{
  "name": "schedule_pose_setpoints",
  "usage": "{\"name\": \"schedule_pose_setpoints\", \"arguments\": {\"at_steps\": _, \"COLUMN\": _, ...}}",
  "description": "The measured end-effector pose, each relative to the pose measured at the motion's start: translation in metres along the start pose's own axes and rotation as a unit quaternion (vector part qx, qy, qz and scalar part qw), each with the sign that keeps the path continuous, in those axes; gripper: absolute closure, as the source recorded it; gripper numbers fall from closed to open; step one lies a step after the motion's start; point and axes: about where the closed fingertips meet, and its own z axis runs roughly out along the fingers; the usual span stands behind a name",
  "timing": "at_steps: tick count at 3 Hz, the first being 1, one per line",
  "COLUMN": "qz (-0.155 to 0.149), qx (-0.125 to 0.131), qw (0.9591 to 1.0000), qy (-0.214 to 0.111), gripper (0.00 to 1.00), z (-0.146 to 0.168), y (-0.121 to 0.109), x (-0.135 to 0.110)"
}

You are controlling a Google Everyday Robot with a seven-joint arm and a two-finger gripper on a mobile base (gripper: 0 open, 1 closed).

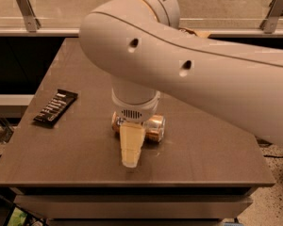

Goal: Place orange can upright

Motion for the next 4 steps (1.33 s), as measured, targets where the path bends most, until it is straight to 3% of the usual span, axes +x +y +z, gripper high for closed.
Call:
{"name": "schedule_pose_setpoints", "arguments": {"at_steps": 1, "qz": 0.0, "qx": 0.001, "qw": 1.0, "qy": -0.001, "gripper": 0.18, "z": -0.0008, "y": 0.0001, "x": -0.0002}}
{"name": "schedule_pose_setpoints", "arguments": {"at_steps": 4, "qz": -0.002, "qx": 0.005, "qw": 1.0, "qy": -0.003, "gripper": 0.88, "z": -0.003, "y": 0.0007, "x": -0.0017}}
